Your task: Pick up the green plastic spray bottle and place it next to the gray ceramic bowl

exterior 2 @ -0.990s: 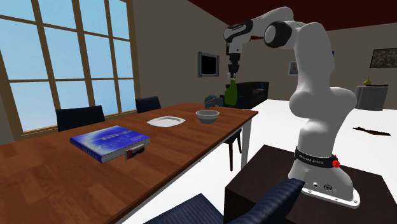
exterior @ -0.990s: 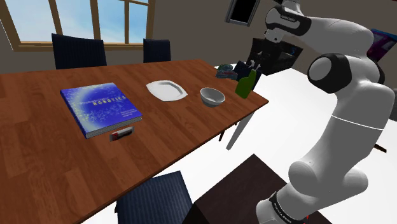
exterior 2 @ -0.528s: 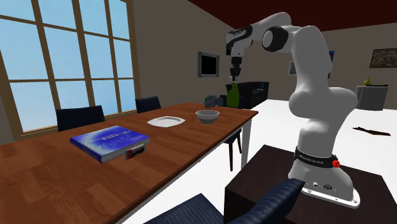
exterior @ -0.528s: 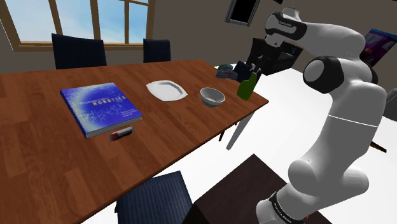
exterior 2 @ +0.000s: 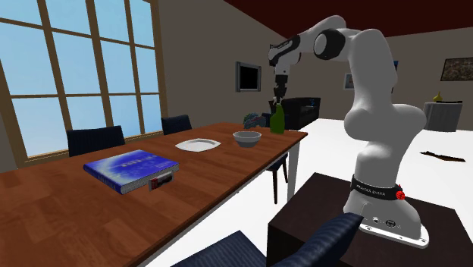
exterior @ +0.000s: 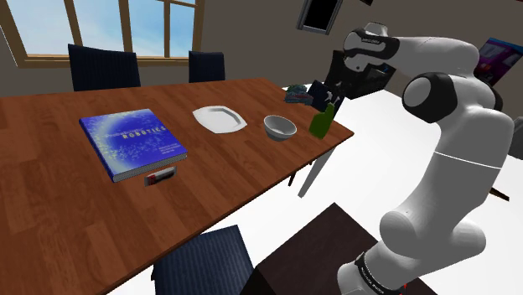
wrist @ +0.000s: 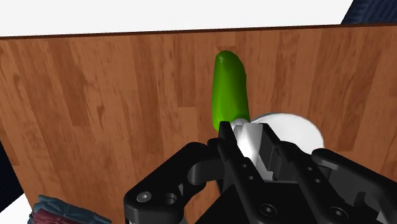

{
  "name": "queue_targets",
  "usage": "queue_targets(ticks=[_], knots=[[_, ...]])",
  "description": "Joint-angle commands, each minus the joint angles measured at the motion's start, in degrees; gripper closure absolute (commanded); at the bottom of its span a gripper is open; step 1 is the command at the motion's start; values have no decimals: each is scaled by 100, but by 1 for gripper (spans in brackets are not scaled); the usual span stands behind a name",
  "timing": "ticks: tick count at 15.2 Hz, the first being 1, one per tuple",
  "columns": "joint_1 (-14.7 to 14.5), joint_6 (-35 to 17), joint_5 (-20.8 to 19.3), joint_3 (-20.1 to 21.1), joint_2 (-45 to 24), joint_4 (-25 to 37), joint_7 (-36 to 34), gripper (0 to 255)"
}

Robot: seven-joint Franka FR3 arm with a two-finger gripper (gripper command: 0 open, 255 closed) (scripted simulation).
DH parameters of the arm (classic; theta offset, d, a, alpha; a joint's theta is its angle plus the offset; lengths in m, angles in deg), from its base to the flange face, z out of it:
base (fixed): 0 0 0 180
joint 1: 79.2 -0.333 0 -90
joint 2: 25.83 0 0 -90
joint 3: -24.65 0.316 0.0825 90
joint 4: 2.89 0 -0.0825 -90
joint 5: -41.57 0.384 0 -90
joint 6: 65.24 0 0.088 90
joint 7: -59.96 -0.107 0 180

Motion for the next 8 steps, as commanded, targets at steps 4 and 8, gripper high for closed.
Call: queue_targets(ticks=[4,8], knots=[[-3,-401,4,1,14,-410,16,255],[-7,-702,7,3,1,-699,24,255]])
